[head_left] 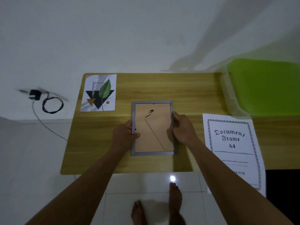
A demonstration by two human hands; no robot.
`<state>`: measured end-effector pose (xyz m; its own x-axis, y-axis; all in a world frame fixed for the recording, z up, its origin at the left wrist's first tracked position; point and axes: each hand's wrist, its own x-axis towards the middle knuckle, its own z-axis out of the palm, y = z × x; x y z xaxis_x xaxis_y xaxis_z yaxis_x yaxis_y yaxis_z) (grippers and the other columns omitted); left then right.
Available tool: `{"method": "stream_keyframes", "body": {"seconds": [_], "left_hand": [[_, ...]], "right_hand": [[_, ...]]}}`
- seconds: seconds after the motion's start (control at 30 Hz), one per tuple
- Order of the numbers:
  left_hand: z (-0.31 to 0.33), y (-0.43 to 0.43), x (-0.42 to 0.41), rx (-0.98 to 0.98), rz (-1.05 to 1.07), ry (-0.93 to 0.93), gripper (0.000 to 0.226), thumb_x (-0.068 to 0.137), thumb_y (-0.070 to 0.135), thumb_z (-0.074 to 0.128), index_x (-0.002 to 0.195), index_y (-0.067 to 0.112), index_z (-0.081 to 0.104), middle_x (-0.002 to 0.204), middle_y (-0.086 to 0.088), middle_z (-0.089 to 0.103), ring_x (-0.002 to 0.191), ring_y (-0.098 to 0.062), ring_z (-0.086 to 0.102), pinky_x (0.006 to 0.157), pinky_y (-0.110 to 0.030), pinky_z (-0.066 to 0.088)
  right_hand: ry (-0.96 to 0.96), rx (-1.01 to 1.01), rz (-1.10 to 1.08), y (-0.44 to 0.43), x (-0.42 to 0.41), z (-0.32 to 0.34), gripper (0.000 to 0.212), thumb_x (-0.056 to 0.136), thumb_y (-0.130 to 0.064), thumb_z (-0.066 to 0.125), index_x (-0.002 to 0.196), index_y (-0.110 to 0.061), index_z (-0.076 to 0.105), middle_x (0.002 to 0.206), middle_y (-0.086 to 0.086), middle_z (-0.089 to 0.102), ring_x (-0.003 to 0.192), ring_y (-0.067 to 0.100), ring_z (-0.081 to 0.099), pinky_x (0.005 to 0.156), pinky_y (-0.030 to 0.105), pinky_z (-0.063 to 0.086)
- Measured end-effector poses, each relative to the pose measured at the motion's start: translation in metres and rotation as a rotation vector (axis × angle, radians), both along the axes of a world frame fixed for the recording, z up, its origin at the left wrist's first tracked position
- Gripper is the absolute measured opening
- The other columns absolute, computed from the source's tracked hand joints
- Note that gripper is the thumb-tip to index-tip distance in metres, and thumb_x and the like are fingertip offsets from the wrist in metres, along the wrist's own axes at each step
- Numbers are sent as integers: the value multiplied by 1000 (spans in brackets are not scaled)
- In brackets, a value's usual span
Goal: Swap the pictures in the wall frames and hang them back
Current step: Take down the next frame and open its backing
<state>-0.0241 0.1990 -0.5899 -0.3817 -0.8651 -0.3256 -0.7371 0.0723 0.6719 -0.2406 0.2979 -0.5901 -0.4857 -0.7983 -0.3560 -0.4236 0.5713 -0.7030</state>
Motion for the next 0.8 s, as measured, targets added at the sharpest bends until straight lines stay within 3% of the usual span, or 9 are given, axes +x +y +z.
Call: {"method": "stream_keyframes", "body": {"seconds": [0.07,0.1,0.17,0.27,0.33,0.4,0.5,0.67,0.8], "left_hand": [[-5,-2,1,-7,3,-36,74,75,28,82,140,15,48,114,-4,60,100,-17,54,80,-24,39],[-8,-3,3,-10,-4,-48,76,74,29,82,141,15,48,117,-5,59,103,-19,53,81,-24,37],[-10,-5,6,-52,-58,-90,78,75,34,81,142,16,46,123,-8,56,112,-22,51,86,-26,37],[-8,-11,16,-179,-192,-206,84,76,47,76,147,24,39,141,-8,46,130,-25,39,101,-35,35],[-6,-16,25,-184,-340,-332,105,68,61,75,153,29,22,159,-7,21,146,-27,15,115,-44,22],[-6,-18,31,-130,-489,-472,127,59,71,74,154,32,-1,162,-6,-8,148,-29,-12,117,-53,4],[-8,-18,33,-83,-600,-557,137,55,73,74,150,36,-18,158,-8,-25,144,-33,-25,113,-62,-5],[-8,-20,32,-41,-610,-519,137,57,69,77,149,37,-19,158,-9,-27,144,-33,-26,111,-65,-6],[-11,-20,33,-42,-614,-517,136,59,67,77,148,37,-21,157,-9,-30,143,-33,-29,110,-65,-9]], "right_hand": [[82,2,33,0,0,-8,32,71,20,44,90,-1,59,81,15,58,76,27,56,52,20,30],[90,0,34,0,1,-10,29,69,21,42,83,0,56,75,15,54,70,26,53,52,23,29],[102,3,27,2,5,-9,35,72,19,44,92,-2,62,84,12,56,80,24,53,60,28,36],[198,7,47,9,14,-2,46,85,5,52,129,-7,58,121,13,55,114,29,51,92,33,45],[309,-19,96,13,24,3,41,92,-9,54,133,-9,54,130,12,53,122,30,48,100,38,45],[417,-55,180,13,37,5,38,96,-21,53,131,-8,53,135,13,52,127,31,46,105,42,43],[499,-116,310,6,60,1,34,96,-25,53,123,-6,54,134,18,50,125,35,46,105,49,40],[562,-105,493,-20,72,-11,35,98,-27,41,128,-10,47,146,16,38,135,35,33,107,56,34],[593,-159,632,-44,57,-18,31,96,-31,50,121,-12,53,136,10,44,127,32,39,99,52,40]]}}
